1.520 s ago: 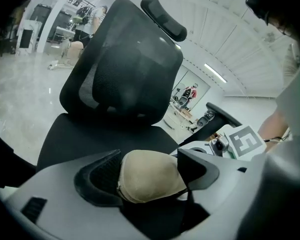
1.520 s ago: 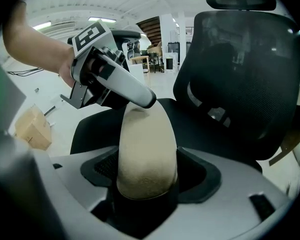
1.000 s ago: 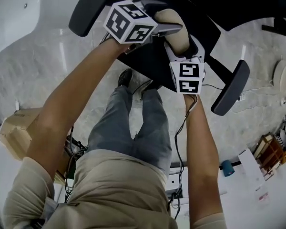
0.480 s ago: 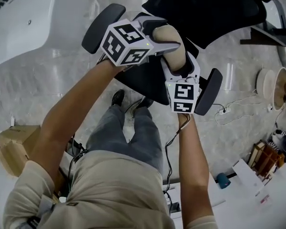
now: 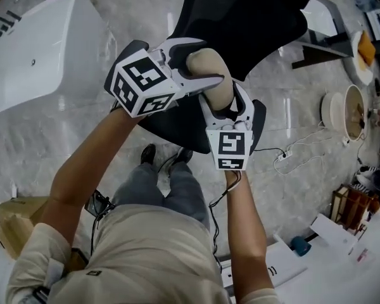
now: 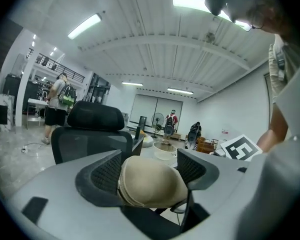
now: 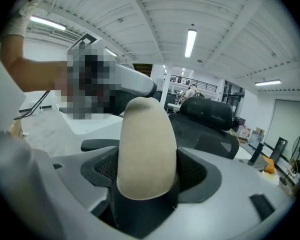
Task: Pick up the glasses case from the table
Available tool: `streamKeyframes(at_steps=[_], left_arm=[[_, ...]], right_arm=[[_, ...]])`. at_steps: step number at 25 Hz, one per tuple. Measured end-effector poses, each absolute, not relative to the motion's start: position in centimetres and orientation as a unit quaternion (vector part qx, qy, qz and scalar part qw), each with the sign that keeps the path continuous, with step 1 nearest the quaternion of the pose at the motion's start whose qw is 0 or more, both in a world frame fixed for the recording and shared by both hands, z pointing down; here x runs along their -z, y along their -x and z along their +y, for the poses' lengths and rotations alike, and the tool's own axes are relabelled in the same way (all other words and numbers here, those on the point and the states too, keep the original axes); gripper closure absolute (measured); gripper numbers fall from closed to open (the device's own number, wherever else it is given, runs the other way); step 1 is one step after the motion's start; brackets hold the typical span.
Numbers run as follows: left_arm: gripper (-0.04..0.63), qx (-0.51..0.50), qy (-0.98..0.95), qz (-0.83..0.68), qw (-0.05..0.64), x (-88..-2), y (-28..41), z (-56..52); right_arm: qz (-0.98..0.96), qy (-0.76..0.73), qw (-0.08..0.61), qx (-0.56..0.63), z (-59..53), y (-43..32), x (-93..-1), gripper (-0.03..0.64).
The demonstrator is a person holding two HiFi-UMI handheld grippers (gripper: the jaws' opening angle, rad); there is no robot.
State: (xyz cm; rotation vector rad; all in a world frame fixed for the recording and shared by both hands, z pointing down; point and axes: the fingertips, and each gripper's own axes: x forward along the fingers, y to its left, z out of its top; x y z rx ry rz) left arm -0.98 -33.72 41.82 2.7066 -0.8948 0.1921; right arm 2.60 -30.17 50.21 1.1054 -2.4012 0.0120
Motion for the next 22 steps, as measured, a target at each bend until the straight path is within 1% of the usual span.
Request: streamKeyframes(at_steps=[14, 22], left_arm=[[0.242, -0.011, -0.955, -0.295, 0.042, -27.0, 0.7, -28.6], [0.242, 0.005, -0.957, -0.289, -0.011, -22.0, 0.2, -25.0]], right_arm=[[-0.875, -0.435, 0.198, 0.072, -26.7, -3.0, -36.5, 0.279], [-0.867, -0.451, 0.191, 0.095, -23.9, -3.6, -32.2, 0.278]])
